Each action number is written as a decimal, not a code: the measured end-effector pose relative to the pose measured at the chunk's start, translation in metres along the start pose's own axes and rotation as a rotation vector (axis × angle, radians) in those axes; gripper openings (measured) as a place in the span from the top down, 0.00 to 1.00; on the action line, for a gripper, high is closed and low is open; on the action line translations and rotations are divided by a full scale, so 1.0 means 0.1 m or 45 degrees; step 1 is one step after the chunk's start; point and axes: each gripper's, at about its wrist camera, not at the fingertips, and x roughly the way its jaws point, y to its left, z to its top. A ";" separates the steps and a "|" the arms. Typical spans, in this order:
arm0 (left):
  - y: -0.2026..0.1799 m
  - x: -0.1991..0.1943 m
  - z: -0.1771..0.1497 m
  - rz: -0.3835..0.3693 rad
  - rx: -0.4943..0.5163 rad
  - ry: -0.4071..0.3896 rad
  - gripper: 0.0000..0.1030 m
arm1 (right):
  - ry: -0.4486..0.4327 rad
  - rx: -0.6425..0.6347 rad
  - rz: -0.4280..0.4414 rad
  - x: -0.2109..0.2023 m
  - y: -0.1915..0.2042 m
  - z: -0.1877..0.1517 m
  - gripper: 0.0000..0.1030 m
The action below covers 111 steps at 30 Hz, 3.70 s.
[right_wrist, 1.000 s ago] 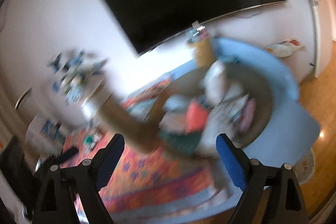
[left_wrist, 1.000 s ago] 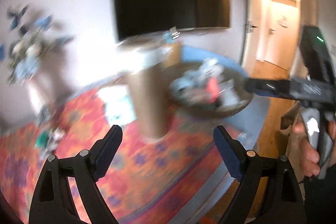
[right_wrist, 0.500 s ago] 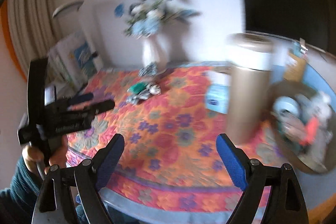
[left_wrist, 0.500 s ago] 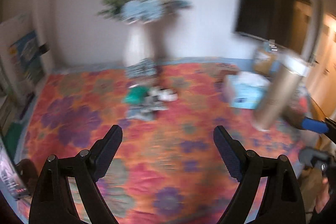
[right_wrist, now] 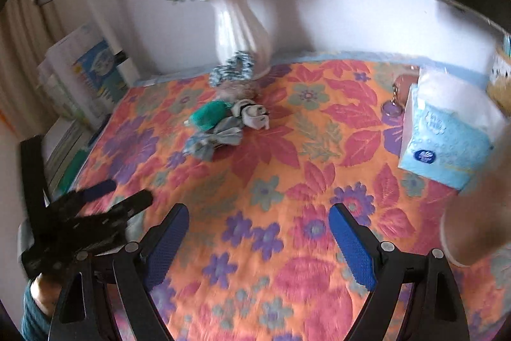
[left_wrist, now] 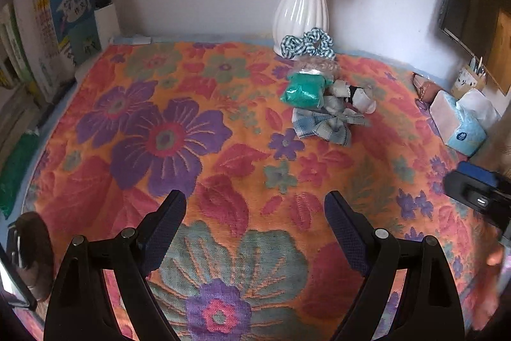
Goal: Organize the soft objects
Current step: 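Grasp the green sand bag with the left gripper while the right gripper grasps the white sock bundle, then lift the green bag and sock bundle and carry both toward the glass bowl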
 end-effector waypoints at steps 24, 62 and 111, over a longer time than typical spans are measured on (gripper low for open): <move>0.02 0.08 0.00 -0.037 -0.024 0.065 0.15 | 0.151 -0.087 -0.230 0.48 0.17 -0.08 0.00; -0.16 0.74 0.96 -0.199 0.085 0.049 0.30 | 0.110 -0.134 0.070 1.12 -0.01 0.92 0.52; -0.85 -0.36 -0.34 -0.160 0.393 -0.093 0.65 | 0.011 -0.133 -0.302 -0.04 0.25 -0.62 0.63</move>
